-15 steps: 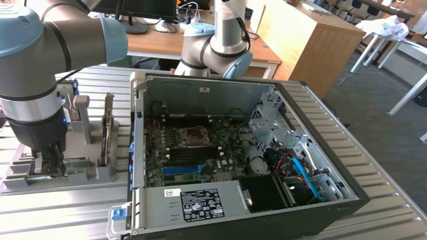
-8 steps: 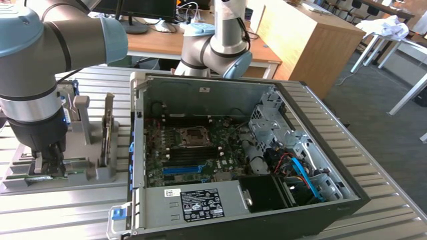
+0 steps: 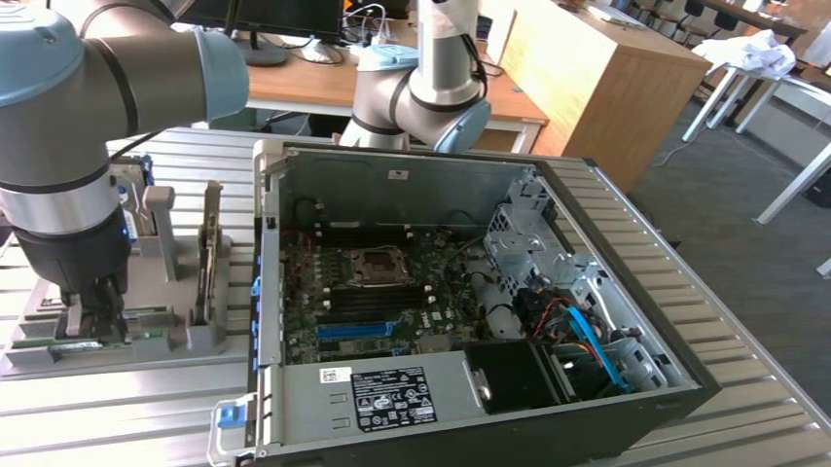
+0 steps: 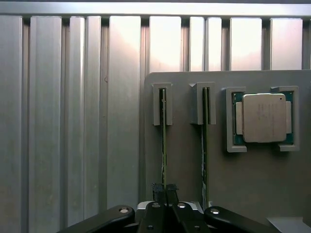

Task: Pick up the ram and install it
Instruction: 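Pick up the ram and move it above insertion slot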

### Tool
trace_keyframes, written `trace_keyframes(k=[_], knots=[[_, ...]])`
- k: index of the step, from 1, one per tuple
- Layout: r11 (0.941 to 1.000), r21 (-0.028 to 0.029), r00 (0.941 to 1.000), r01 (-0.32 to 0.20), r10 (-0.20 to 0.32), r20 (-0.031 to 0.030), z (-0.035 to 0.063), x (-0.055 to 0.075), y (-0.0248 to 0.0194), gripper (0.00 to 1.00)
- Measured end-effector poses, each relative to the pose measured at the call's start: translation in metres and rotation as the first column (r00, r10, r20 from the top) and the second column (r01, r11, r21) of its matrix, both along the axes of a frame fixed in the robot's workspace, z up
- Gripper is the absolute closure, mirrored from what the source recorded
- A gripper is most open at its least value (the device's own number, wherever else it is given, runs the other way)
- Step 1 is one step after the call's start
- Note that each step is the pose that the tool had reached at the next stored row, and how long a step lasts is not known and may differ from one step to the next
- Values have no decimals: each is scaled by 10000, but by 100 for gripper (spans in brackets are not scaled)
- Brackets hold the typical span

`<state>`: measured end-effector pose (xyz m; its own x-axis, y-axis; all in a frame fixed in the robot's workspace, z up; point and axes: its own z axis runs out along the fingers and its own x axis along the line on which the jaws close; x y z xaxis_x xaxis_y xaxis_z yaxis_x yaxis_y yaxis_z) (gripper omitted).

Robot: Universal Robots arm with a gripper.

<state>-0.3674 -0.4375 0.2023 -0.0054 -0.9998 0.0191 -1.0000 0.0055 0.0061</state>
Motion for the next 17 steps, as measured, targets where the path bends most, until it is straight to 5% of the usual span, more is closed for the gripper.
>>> trace_keyframes(k=[17], knots=[[10000,1,10000,0,0,0,231,0,0,88]])
